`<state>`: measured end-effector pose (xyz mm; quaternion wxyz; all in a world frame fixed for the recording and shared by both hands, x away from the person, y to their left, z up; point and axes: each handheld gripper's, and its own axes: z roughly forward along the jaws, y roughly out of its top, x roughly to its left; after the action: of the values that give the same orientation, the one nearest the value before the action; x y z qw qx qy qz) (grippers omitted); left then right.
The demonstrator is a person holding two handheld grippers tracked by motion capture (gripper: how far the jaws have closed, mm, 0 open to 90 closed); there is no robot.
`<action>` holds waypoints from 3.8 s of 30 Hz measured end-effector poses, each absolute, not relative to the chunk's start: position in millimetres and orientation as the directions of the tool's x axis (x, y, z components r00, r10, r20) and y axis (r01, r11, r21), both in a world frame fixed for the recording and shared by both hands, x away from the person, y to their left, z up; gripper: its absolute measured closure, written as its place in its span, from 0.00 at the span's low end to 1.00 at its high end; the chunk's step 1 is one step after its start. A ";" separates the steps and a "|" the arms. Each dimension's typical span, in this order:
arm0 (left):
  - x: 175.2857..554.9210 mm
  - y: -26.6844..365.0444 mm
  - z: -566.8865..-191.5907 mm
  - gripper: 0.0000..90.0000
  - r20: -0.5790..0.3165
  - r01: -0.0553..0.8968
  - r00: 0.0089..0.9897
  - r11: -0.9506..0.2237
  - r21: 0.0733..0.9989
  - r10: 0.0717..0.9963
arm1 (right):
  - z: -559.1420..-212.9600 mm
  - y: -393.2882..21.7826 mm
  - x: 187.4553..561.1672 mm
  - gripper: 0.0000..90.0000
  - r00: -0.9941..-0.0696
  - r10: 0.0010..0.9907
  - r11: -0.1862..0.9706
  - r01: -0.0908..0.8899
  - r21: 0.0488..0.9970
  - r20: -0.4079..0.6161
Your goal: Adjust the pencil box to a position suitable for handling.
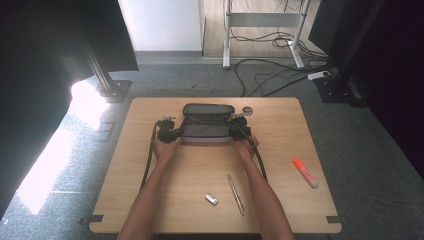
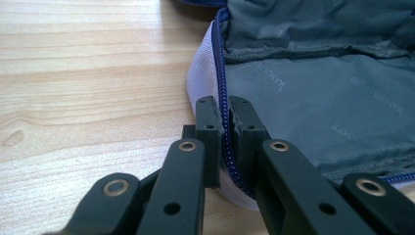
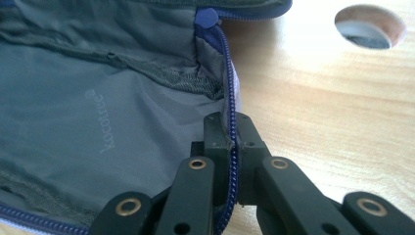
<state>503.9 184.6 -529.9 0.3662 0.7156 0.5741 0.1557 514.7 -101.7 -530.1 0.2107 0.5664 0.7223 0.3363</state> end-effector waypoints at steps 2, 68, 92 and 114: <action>502.1 186.1 -526.4 0.95 -0.203 0.697 0.295 -0.065 0.714 0.934 | -523.2 -102.0 511.9 0.96 -0.276 0.958 0.128 0.658 0.742 0.080; 443.6 156.9 -471.9 0.95 -0.218 0.588 0.464 -0.115 0.801 0.858 | -472.5 -153.5 443.5 0.96 -0.335 0.938 0.102 0.522 0.847 0.093; 428.9 160.7 -473.7 0.97 -0.232 0.577 0.483 -0.108 0.809 0.844 | -474.2 -156.0 424.6 0.96 -0.359 0.925 0.079 0.499 0.863 0.123; 406.9 156.1 -477.8 0.97 -0.222 0.554 0.520 -0.128 0.823 0.825 | -479.8 -163.8 405.3 0.96 -0.379 0.920 0.099 0.478 0.873 0.103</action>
<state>406.9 156.1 -477.8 0.4659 0.7367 0.4680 0.1456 405.3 -163.8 -479.8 0.2463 0.4997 0.6992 0.4481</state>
